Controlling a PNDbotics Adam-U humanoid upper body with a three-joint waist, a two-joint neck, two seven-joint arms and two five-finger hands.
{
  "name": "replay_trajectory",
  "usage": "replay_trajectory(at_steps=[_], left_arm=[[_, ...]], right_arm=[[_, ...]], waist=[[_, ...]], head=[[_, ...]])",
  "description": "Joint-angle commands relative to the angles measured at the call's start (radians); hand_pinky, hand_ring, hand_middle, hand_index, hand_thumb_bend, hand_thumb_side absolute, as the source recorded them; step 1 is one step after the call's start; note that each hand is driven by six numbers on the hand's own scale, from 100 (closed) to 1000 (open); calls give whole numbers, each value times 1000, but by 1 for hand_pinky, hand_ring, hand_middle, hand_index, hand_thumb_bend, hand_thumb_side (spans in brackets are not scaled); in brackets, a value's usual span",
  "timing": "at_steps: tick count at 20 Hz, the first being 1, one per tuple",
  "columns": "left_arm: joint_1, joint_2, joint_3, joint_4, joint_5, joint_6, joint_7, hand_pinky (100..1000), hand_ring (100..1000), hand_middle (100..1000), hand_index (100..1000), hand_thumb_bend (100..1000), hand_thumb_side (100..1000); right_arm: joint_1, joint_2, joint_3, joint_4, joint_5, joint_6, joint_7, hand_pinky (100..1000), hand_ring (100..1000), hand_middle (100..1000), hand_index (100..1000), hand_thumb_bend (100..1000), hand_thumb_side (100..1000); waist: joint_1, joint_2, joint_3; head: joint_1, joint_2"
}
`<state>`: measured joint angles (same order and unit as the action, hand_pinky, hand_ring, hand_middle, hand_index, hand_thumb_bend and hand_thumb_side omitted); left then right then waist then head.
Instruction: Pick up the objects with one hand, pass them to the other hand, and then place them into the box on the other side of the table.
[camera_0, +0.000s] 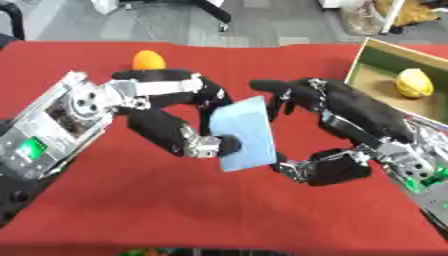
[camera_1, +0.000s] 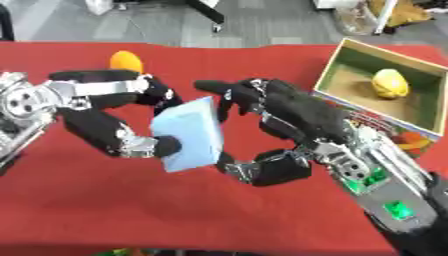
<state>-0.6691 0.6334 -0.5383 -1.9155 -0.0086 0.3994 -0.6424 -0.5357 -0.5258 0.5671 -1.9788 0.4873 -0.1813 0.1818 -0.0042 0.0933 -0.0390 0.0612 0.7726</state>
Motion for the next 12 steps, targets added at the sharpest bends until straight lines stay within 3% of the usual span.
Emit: replay_trajectory(at_steps=[1, 12], left_arm=[[-19, 6, 11, 10, -6, -1, 15, 822, 501, 461, 585, 166, 554], [-28, -2, 24, 27, 7, 0, 43, 824, 498, 457, 581, 152, 552]], right_arm=[[-13, -6, -4, -21, -4, -11, 3, 540, 675, 541, 1000, 251, 296], [-16, -8, 1, -21, -8, -22, 23, 541, 676, 537, 998, 220, 329]], waist=[[-1, -9, -1], [-4, -11, 0]], head=[[6, -3], [9, -3]])
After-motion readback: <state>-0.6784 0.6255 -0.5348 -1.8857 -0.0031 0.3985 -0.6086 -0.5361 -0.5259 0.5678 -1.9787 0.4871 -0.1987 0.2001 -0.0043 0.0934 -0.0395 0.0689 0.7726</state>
